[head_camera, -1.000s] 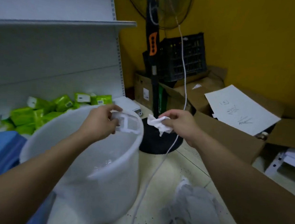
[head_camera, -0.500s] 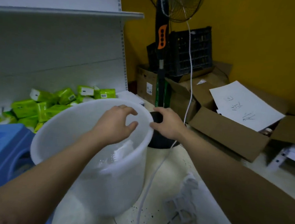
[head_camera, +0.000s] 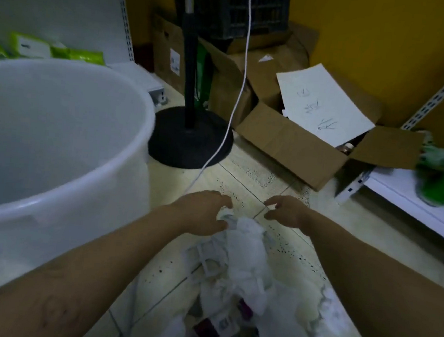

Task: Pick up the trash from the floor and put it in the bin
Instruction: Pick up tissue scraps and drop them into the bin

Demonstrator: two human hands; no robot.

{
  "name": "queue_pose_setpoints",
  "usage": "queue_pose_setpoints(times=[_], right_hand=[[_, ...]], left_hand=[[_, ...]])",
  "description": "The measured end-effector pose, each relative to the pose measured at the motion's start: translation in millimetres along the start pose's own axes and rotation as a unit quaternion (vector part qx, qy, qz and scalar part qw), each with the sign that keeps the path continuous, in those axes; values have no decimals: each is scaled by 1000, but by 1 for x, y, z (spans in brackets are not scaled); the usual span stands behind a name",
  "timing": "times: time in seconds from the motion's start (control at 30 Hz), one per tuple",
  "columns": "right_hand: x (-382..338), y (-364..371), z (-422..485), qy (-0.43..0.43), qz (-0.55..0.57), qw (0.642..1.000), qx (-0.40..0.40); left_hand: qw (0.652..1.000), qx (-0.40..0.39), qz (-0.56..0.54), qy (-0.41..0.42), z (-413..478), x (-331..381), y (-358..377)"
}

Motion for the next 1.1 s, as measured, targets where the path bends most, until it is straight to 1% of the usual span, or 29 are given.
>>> queue_pose_setpoints(times=[0.1, 0.17, 0.23, 0.3, 0.4, 0.47, 0.5, 0.57, 0.6, 0.67, 0.7, 0.77, 0.83, 0.9, 0.93, 1.0, 1.03, 1.1], right_hand=[[18, 22, 17, 9, 16, 1000, -21], [19, 41, 30, -1, 7, 999, -43], [18, 60, 39, -13, -2, 998, -58], [23, 82, 48, -15, -14, 997, -77], [36, 109, 58, 0, -80, 992, -97], [39, 114, 61, 12, -122, 988, -93], [39, 114, 63, 5, -129, 988, -87], [37, 119, 61, -11, -147, 983, -110], [38, 123, 59, -6, -147, 980, -131], [44, 124, 55, 35, -115, 981, -152], [45, 122, 58, 45, -80, 986, -142], [42, 113, 58, 52, 12, 991, -121], [50, 107, 55, 68, 29, 990, -119], [57, 96, 54, 56, 27, 994, -86], [61, 91, 57, 58, 32, 995, -69], [64, 80, 57, 56, 28, 997, -34], [64, 76, 55, 55, 31, 998, -17], [65, 72, 51, 52, 49, 997, -9]], left_hand=[[995, -34, -65, -64, 23, -20, 58], [991, -53, -87, -82, 31, -28, 97], [987, -47, -110, -103, 37, -35, 129], [982, -18, -133, -132, 44, -42, 147], [980, 10, -131, -148, 61, -49, 159], [981, 16, -130, -142, 75, -51, 160], [982, 8, -129, -138, 81, -52, 161], [981, -25, -130, -145, 91, -55, 168], [982, -48, -107, -146, 93, -56, 171], [988, -78, -26, -127, 93, -55, 179], [990, -72, -7, -124, 91, -56, 182], [990, -17, -11, -140, 85, -60, 176], [987, 31, -41, -155, 79, -64, 169], [978, 63, -83, -179, 72, -70, 162], [975, 69, -95, -189, 68, -73, 159], [972, 57, -108, -199, 62, -77, 161], [973, 49, -106, -201, 60, -79, 163], [975, 53, -72, -201, 57, -78, 165]])
Point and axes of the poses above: each hand's wrist, its own z-axis towards the middle knuckle, its own y-axis out of the palm, x = y × z, the point moved 7 cm from there along z, towards the middle knuckle, and after that the axes turned 8 degrees about z, right-handed, at the moved point
